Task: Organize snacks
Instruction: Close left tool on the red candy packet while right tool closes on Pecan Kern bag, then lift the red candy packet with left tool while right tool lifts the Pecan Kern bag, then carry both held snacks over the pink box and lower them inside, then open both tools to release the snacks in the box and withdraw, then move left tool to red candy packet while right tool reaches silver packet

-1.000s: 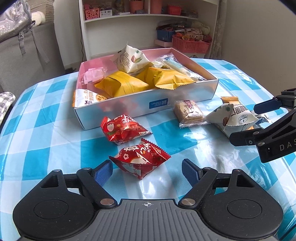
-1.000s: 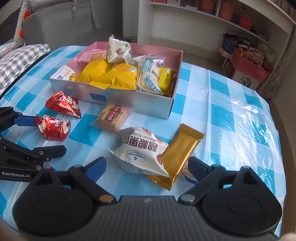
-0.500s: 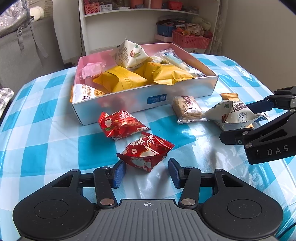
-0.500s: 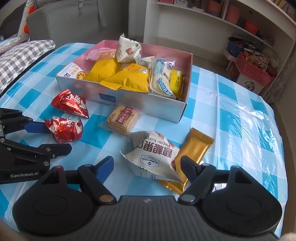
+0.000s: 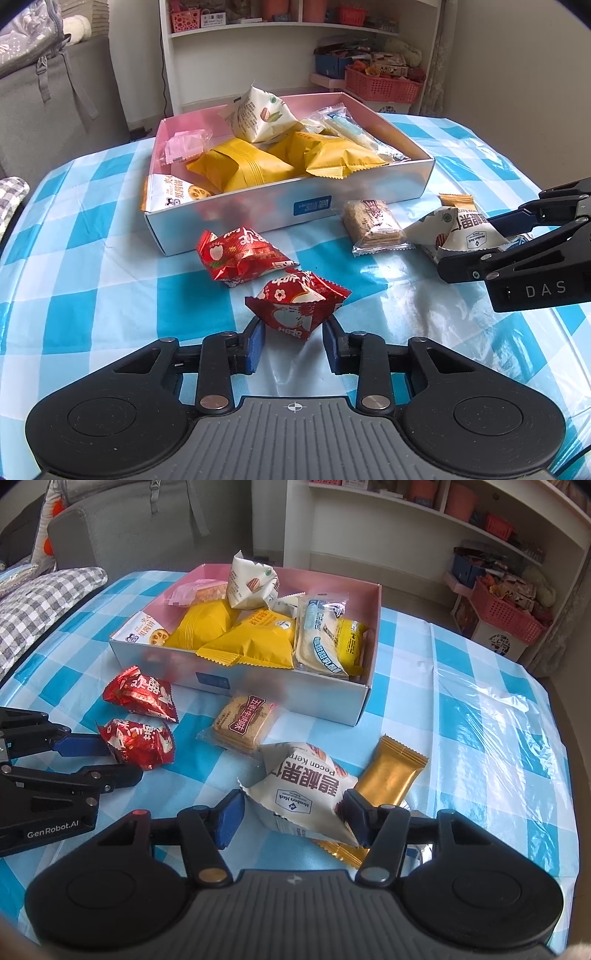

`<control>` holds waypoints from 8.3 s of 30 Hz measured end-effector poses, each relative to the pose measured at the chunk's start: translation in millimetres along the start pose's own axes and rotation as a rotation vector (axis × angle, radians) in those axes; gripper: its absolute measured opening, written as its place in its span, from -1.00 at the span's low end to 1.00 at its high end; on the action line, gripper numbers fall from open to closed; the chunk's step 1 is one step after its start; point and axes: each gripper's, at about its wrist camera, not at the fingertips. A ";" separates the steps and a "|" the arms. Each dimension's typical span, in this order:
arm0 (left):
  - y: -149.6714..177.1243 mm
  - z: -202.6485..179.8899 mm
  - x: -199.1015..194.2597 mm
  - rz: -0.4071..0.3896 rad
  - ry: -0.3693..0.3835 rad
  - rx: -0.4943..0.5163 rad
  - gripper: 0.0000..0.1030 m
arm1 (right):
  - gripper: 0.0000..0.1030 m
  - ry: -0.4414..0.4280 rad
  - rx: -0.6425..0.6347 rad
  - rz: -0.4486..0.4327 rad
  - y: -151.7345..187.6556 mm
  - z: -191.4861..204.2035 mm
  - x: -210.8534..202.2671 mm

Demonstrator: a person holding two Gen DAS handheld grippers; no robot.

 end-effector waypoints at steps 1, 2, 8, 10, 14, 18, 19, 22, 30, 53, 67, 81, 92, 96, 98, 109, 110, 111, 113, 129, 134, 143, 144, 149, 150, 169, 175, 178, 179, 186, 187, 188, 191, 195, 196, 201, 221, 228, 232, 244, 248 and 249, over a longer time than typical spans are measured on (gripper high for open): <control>-0.1 -0.6 -0.3 0.000 0.001 0.003 -0.51 | -0.05 -0.001 -0.001 -0.001 -0.4 0.1 -0.6; -0.2 -1.1 -0.7 -0.001 0.001 0.005 -0.54 | -0.08 -0.002 0.000 -0.001 -0.8 0.1 -1.3; -0.8 -2.9 -2.4 0.007 0.033 0.016 -0.58 | -0.34 -0.020 0.026 0.010 -4.0 -2.9 -4.1; 0.3 -2.9 -2.6 0.002 0.040 0.015 -0.52 | -0.33 -0.023 0.023 0.013 -3.4 -3.1 -3.5; 0.3 -2.1 -0.6 -0.012 0.052 0.009 0.13 | -0.05 -0.043 0.034 0.034 -1.3 -3.1 -0.9; -5.4 -5.3 1.2 -0.045 0.028 0.002 0.40 | 0.30 -0.029 0.030 0.027 -3.0 0.3 -1.6; -7.2 -6.1 2.5 -0.047 0.023 -0.001 0.40 | 0.34 -0.029 0.031 0.025 -3.8 0.7 -1.5; -11.7 -7.6 6.6 -0.049 -0.005 -0.024 0.34 | 0.35 -0.021 0.037 0.020 -6.5 0.7 0.9; -17.1 -10.0 8.1 -0.039 -0.013 -0.051 -0.27 | -0.22 -0.014 0.054 0.017 -11.2 -0.5 6.1; -25.1 9.1 -16.7 -0.009 0.097 -0.068 -0.52 | -0.34 -0.085 0.172 0.015 -20.5 -16.4 -18.6; -21.7 -8.1 16.8 0.167 0.053 0.007 -0.21 | -0.34 -0.085 0.154 0.040 -16.8 -14.4 -16.1; -38.7 6.7 -13.8 0.120 0.083 -0.065 -0.40 | -0.45 -0.117 0.203 0.010 -25.0 -20.1 -28.6; -57.9 29.8 -30.6 0.056 0.073 -0.137 -0.40 | -0.38 -0.183 0.261 0.020 -36.4 -20.6 -23.9; -53.8 30.1 -25.9 0.083 0.071 -0.131 -0.40 | 0.19 -0.156 0.260 0.082 -36.2 -9.8 -11.0; -51.8 29.0 -24.2 0.091 0.067 -0.126 -0.40 | 0.19 -0.130 0.265 0.109 -36.7 -5.0 -3.7; -45.2 28.3 -22.6 0.107 0.053 -0.113 -0.40 | -0.06 -0.034 0.142 0.149 -29.4 8.9 14.4; -45.1 29.3 -22.4 0.107 0.050 -0.116 -0.40 | -0.07 -0.030 0.122 0.146 -28.2 10.3 14.3; -45.2 30.2 -22.5 0.107 0.048 -0.119 -0.40 | -0.09 -0.024 0.105 0.140 -27.5 12.1 13.4; -45.4 31.4 -22.8 0.105 0.043 -0.124 -0.40 | -0.14 -0.013 0.081 0.132 -26.7 15.3 12.3; -67.5 54.9 -37.3 -0.002 0.005 -0.222 -0.40 | -0.20 -0.104 0.204 -0.004 -51.7 -8.1 -32.5; -97.2 60.3 -27.2 -0.061 -0.038 -0.191 -0.40 | -0.19 -0.097 0.228 -0.080 -78.3 -15.1 -28.5; -152.7 91.5 28.1 -0.095 -0.032 -0.260 -0.40 | -0.19 -0.098 0.256 -0.160 -131.1 -25.3 8.5; -156.8 94.0 35.3 -0.093 -0.030 -0.271 -0.40 | -0.19 -0.100 0.261 -0.163 -135.3 -27.0 13.7; -167.8 108.8 66.1 -0.085 -0.008 -0.336 -0.40 | -0.18 -0.081 0.260 -0.162 -148.9 -31.3 38.7; -169.3 111.4 71.9 -0.083 -0.002 -0.346 -0.40 | -0.18 -0.074 0.260 -0.160 -151.2 -32.0 43.5; -164.7 112.2 63.9 -0.158 0.000 -0.341 0.42 | 0.37 -0.042 0.313 -0.180 -148.9 -44.5 36.0; -148.6 98.0 37.7 -0.133 -0.019 -0.290 0.52 | 0.48 -0.023 0.308 -0.163 -137.0 -44.0 17.6; -136.7 90.1 24.8 -0.114 -0.017 -0.295 0.56 | 0.56 -0.022 0.315 -0.155 -126.8 -44.7 7.1; -133.0 88.0 21.0 -0.111 -0.016 -0.300 0.59 | 0.58 -0.022 0.317 -0.154 -123.1 -44.5 3.6; -107.3 60.2 -11.5 -0.091 -0.025 -0.259 0.71 | 0.75 -0.011 0.316 -0.143 -98.8 -41.5 -21.5; -103.5 55.5 -16.0 -0.085 -0.030 -0.245 0.72 | 0.77 -0.010 0.317 -0.139 -95.9 -41.2 -24.0; -100.4 52.2 -19.2 -0.076 -0.034 -0.232 0.74 | 0.77 -0.008 0.317 -0.134 -92.8 -40.9 -26.4; -90.2 43.8 -28.6 -0.052 -0.045 -0.200 0.75 | 0.81 -0.001 0.317 -0.128 -84.5 -38.5 -33.4; -75.7 38.4 -36.9 -0.029 -0.040 -0.188 0.80 | 0.85 -0.002 0.328 -0.117 -73.6 -37.3 -39.4; -71.3 38.4 -37.8 -0.023 -0.037 -0.191 0.80 | 0.86 -0.004 0.331 -0.113 -71.1 -37.2 -40.1; -52.0 40.6 -37.6 -0.015 -0.040 -0.191 0.81 | 0.90 -0.005 0.336 -0.098 -56.0 -37.0 -40.6; -23.1 38.3 -0.3 -0.115 0.008 0.100 0.83 | 0.95 0.108 0.300 0.024 -14.4 -67.7 -18.1; -30.0 32.8 9.1 -0.141 0.034 0.152 0.81 | 0.77 0.082 0.333 0.102 -3.7 -80.6 -2.2; -33.8 26.5 15.0 -0.135 0.035 0.172 0.73 | 0.51 0.041 0.366 0.147 -0.3 -84.7 6.0; -32.5 8.5 23.7 -0.053 0.027 0.224 0.11 | 0.10 0.028 0.406 0.179 5.0 -91.6 16.7; -31.4 8.3 25.6 -0.039 0.015 0.221 -0.08 | 0.00 0.022 0.403 0.176 4.5 -89.7 16.5; -31.8 8.6 25.7 -0.036 0.013 0.218 -0.11 | -0.06 0.018 0.402 0.176 4.2 -89.3 16.3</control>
Point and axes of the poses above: each gripper's, at about its wrist camera, not at the fingertips, and x roughly the way its jaws point, z to its left, y to its underside, and after that the axes turned 2 degrees about y, right-handed
